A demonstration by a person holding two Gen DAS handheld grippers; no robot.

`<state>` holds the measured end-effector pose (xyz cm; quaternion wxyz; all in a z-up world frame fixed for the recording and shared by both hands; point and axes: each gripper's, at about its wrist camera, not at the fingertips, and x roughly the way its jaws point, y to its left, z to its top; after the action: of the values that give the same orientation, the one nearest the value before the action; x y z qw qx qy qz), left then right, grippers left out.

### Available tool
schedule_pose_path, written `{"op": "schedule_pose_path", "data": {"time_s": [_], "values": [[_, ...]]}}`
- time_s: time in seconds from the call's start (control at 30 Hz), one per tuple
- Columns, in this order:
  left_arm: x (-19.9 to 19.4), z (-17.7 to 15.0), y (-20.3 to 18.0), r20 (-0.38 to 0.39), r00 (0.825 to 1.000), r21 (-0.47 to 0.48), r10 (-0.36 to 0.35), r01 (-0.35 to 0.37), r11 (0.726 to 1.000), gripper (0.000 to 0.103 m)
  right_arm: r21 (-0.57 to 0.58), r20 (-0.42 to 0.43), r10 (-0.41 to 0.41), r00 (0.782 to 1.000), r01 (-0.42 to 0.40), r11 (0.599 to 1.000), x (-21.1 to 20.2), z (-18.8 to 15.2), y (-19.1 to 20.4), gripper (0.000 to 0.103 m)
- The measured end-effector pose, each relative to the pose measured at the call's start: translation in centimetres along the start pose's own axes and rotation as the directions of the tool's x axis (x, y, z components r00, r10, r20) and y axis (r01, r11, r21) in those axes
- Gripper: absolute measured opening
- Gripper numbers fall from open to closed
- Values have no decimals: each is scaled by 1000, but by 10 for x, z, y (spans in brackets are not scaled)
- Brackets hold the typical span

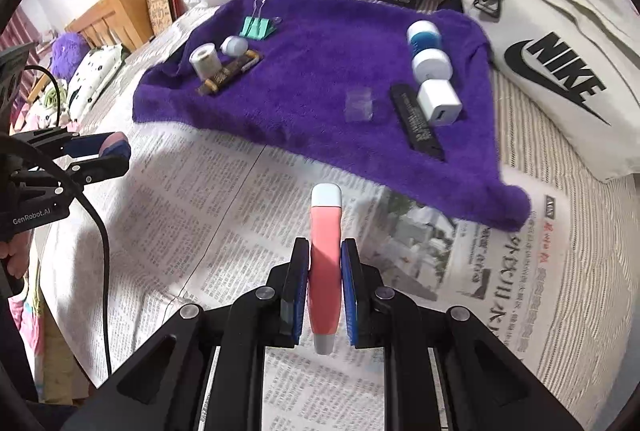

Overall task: Organize rigid objects
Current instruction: 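Close the right tool on the pink marker while the left tool holds the container, then carry the pink marker and pink container over the purple towel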

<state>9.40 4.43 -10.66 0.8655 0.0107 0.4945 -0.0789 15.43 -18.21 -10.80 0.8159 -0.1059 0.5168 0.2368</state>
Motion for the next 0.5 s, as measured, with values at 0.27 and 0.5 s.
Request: {"op": "schedule_pose_path", "data": {"time_s": [0.27, 0.5], "values": [[-7, 28, -10, 31, 999, 25, -19, 19, 1000, 36, 37, 39, 15, 999, -17, 999, -14, 15, -16, 16], [-1, 50, -12, 41, 999, 34, -24, 23, 999, 36, 53, 68, 7, 998, -10, 999, -15, 43, -28, 16]]}}
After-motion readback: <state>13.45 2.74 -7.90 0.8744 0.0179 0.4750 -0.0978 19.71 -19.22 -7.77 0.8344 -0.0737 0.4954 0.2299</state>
